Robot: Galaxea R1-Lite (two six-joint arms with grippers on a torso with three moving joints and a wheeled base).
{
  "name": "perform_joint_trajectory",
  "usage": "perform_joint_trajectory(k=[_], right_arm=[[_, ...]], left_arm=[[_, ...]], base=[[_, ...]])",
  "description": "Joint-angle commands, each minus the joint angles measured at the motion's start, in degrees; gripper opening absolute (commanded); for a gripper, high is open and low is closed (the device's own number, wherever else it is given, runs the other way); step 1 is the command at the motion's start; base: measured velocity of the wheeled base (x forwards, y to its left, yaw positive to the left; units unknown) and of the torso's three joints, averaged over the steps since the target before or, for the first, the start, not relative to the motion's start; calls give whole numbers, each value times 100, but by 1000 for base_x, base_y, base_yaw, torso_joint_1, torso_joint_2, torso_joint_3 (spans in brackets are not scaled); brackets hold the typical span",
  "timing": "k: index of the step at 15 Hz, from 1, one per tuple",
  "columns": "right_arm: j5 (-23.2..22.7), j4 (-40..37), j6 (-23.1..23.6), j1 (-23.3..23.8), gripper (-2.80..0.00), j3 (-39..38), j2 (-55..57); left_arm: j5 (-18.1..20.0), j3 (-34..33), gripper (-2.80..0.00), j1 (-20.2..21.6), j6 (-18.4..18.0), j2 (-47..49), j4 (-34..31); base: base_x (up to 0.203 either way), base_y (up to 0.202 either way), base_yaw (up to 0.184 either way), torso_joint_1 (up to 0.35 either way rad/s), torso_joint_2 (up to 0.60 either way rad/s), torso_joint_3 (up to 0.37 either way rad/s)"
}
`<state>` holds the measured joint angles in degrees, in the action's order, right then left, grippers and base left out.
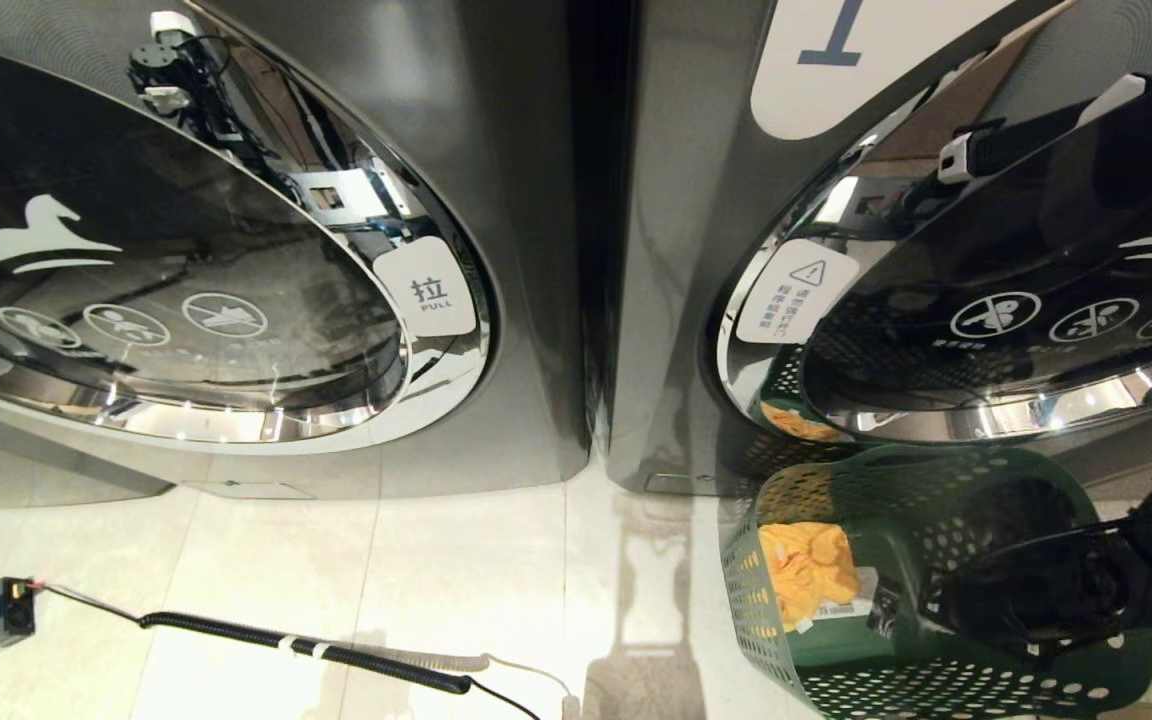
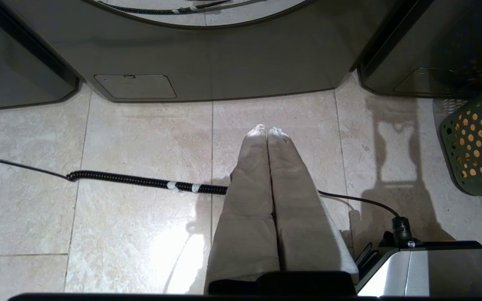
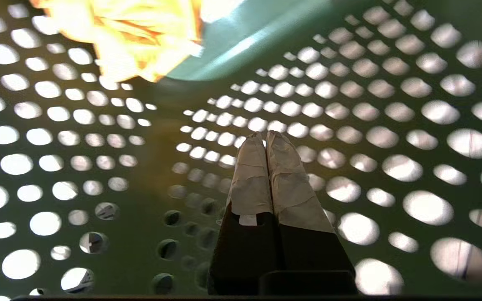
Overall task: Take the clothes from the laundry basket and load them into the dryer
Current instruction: Take the clothes out of the basket
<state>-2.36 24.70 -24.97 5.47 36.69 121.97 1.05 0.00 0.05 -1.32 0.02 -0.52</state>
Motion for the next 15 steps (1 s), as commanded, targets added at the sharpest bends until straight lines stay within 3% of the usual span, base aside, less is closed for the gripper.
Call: perform_joint_trajectory(k=[1, 6, 11, 15], right_arm=[[-163, 2, -9, 218, -280, -119, -26], [-864, 79, 112, 639, -280, -313, 319], [-1065, 249, 465, 1169, -280, 122, 825], [-2321, 597, 1349, 1495, -280, 249, 1293]], left_arm=[[1, -8, -280, 4, 0, -1, 0], [1, -9, -280, 4, 0, 5, 0], [1, -1, -280, 4, 0, -2, 0], [1, 0, -280, 4, 0, 4, 0]], base=[[0, 0, 0, 0, 0, 0], [0, 0, 0, 0, 0, 0], [0, 0, 0, 0, 0, 0], [0, 0, 0, 0, 0, 0]])
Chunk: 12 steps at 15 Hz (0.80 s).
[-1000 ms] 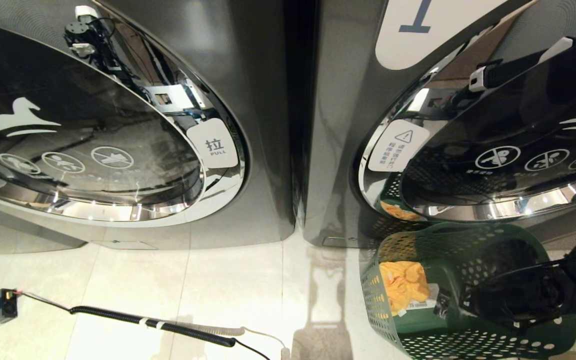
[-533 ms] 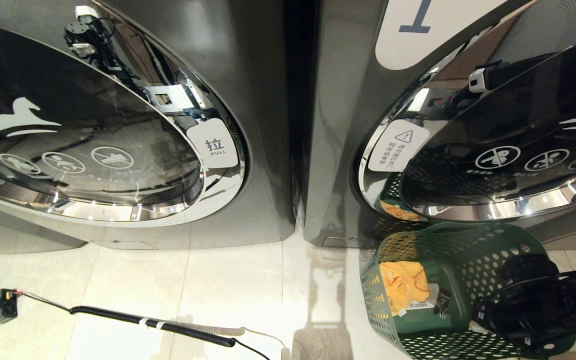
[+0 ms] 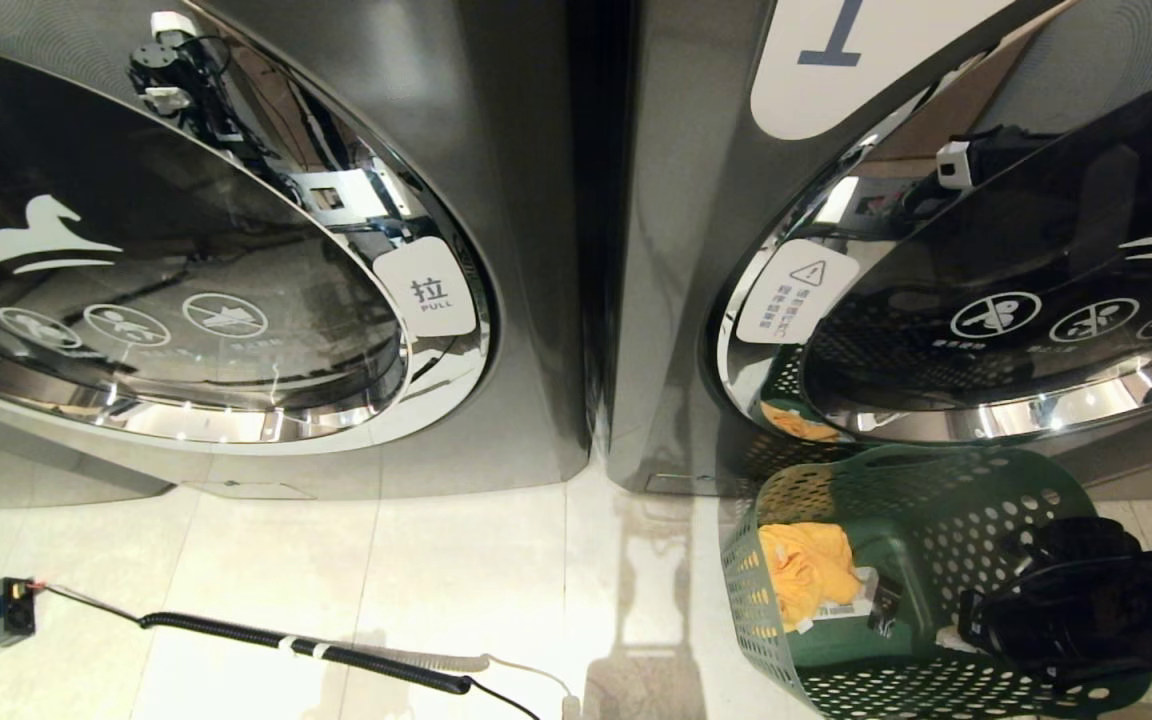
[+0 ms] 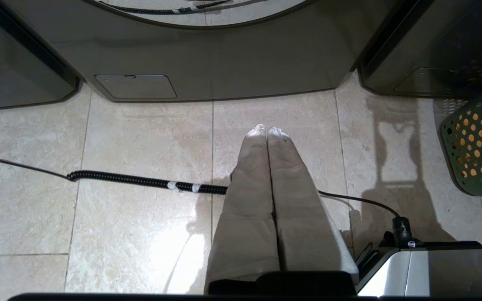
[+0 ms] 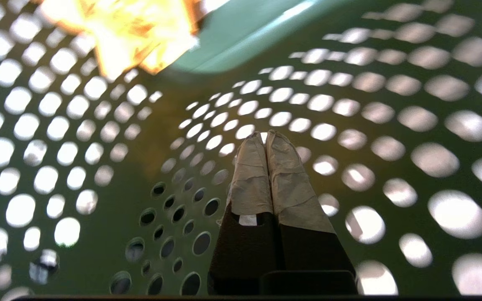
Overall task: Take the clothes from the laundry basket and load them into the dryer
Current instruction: Take the clothes out of the basket
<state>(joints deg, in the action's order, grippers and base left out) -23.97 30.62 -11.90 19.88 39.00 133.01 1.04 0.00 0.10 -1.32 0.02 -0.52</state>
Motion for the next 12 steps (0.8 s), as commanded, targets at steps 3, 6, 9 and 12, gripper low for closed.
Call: perform_joint_trajectory(k=[3, 6, 9, 12], right_arm=[[-1215, 513, 315, 290, -280, 36, 538], [-2081, 997, 535, 476, -280, 141, 939], [-2189, 1083, 597, 573, -280, 761, 1295], [-2207, 1081, 591, 561, -280, 1325, 1674]], left_arm=[[2, -8, -280, -1, 0, -2, 0], [2, -9, -280, -1, 0, -2, 0], [2, -9, -280, -1, 0, 3, 0], [2, -4, -280, -1, 0, 2, 0]], base=[[0, 0, 0, 0, 0, 0], [0, 0, 0, 0, 0, 0], [0, 0, 0, 0, 0, 0], [0, 0, 0, 0, 0, 0]])
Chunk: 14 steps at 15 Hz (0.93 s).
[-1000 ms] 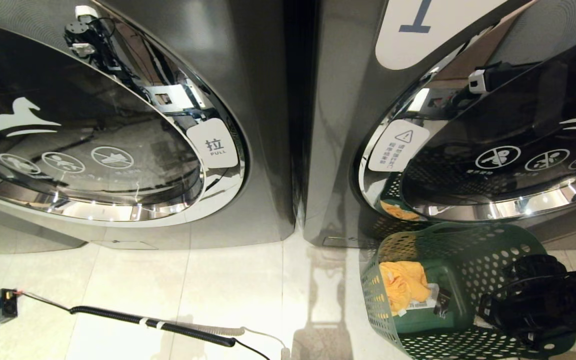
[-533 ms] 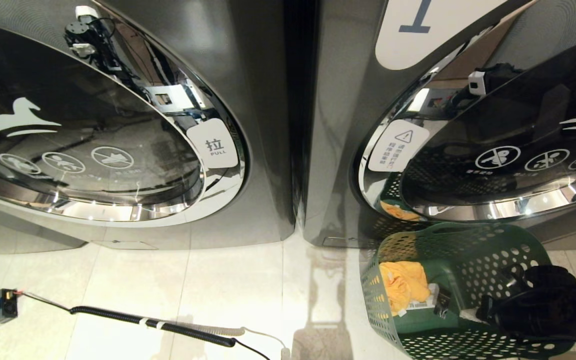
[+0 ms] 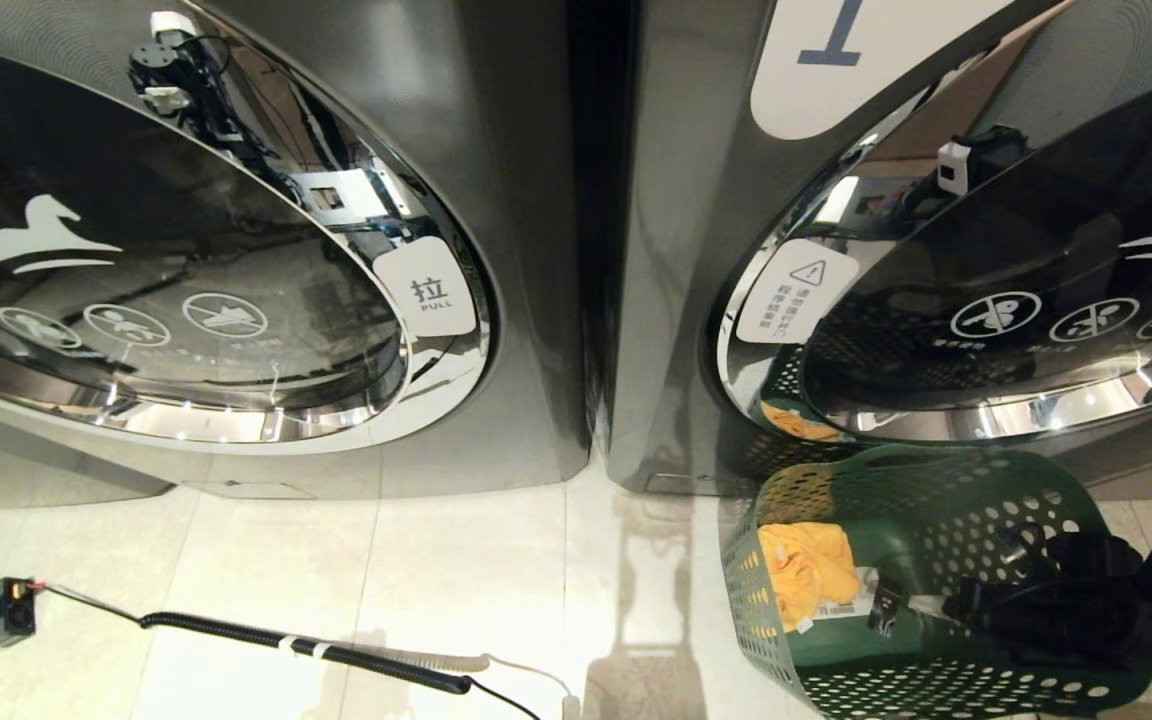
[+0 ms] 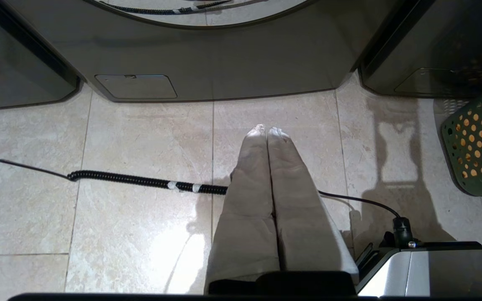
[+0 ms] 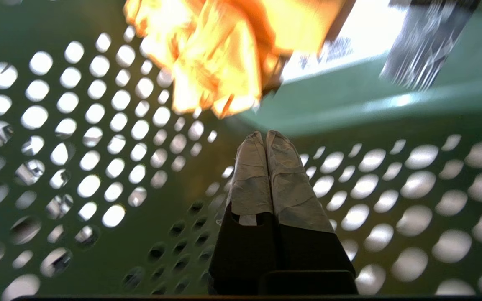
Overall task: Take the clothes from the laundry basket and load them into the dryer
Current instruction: Take the clothes out of the basket
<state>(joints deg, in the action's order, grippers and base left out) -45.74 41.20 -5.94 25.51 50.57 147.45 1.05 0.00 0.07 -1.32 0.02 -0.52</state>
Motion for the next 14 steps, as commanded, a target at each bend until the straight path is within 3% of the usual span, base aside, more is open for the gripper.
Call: perform_joint_trajectory(k=[1, 4, 9, 14], right_arm=[[-27, 15, -9, -15, -280, 407, 387], [-49, -3, 27, -36, -280, 856, 900], [-117, 14, 110, -241, -280, 906, 810], [964, -216, 226, 233, -280, 1668, 936]], left_arm=[[1, -9, -280, 1, 0, 4, -1], [1, -9, -280, 1, 0, -2, -1], [1, -2, -280, 1, 0, -2, -1], [1, -9, -280, 1, 0, 4, -1]], base=[[0, 0, 0, 0, 0, 0], [0, 0, 0, 0, 0, 0], [0, 0, 0, 0, 0, 0], [0, 0, 0, 0, 0, 0]])
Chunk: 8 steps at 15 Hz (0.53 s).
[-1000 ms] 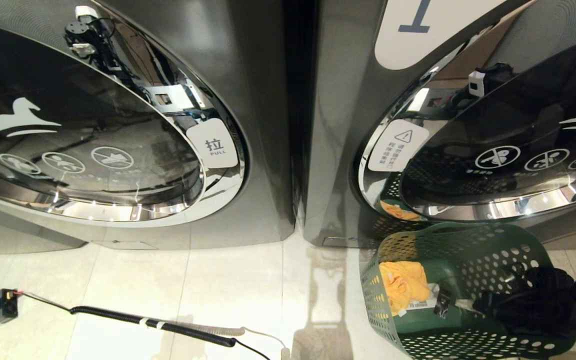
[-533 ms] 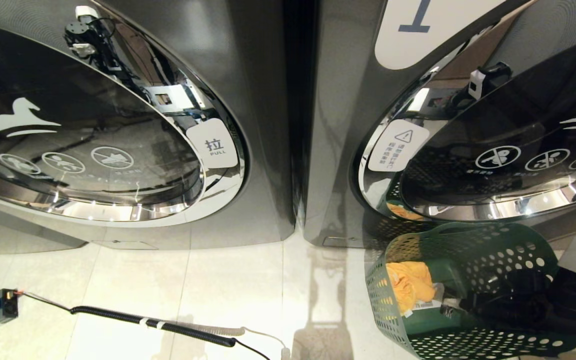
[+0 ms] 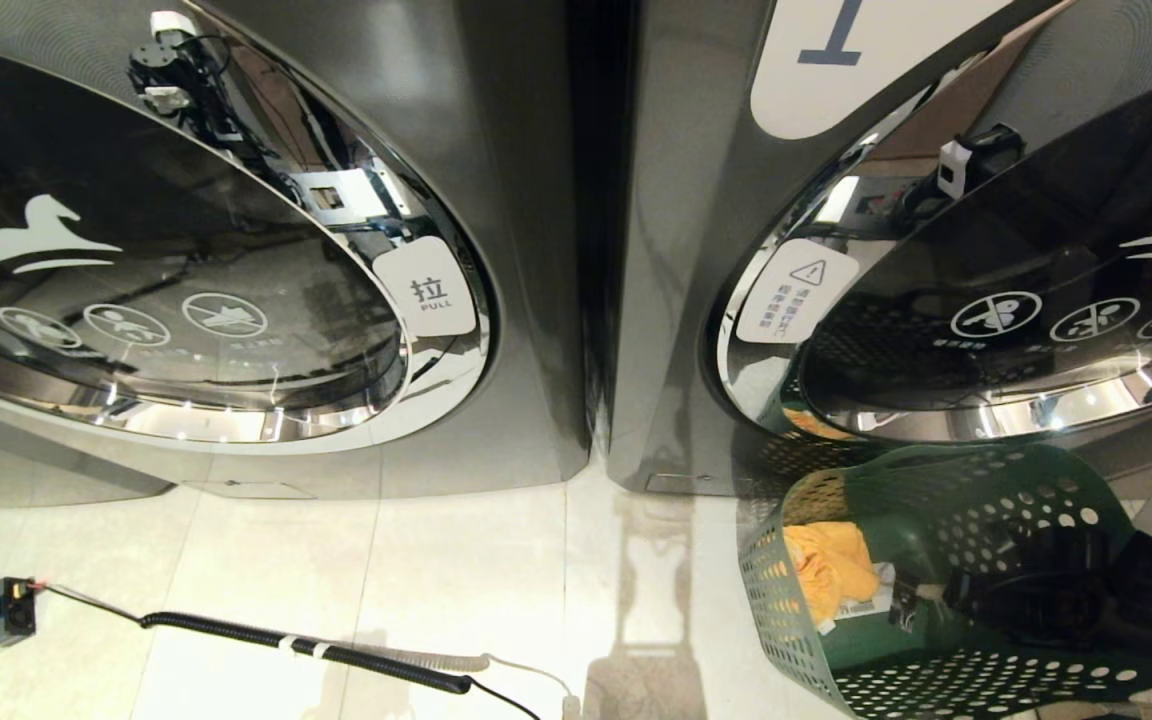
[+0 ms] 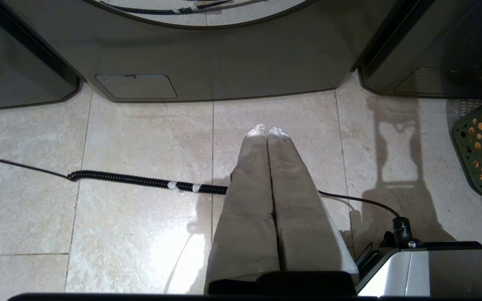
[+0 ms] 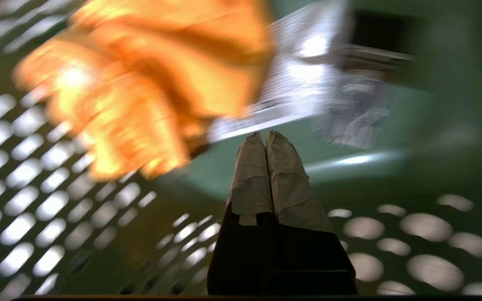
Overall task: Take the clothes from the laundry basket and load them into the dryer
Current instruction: Take the clothes out of the basket
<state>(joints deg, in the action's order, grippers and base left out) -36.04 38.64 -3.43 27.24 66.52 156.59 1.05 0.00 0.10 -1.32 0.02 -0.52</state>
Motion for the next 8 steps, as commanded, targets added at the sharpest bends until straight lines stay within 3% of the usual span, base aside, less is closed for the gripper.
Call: perform_joint_trajectory(k=[1, 5, 7, 8], right_arm=[[101, -35, 57, 147, -280, 122, 29], [-203, -90, 224, 109, -280, -96, -75], [-1075, -177, 205, -25, -280, -435, -239], [-1162, -225, 188, -85, -280, -470, -253]], left_arm=[[1, -4, -280, -1, 0, 3, 0], [1, -9, -280, -1, 0, -2, 0], [1, -9, -280, -1, 0, -2, 0], [1, -8, -280, -1, 0, -1, 0]], base=[[0, 0, 0, 0, 0, 0], [0, 0, 0, 0, 0, 0], [0, 0, 0, 0, 0, 0], [0, 0, 0, 0, 0, 0]])
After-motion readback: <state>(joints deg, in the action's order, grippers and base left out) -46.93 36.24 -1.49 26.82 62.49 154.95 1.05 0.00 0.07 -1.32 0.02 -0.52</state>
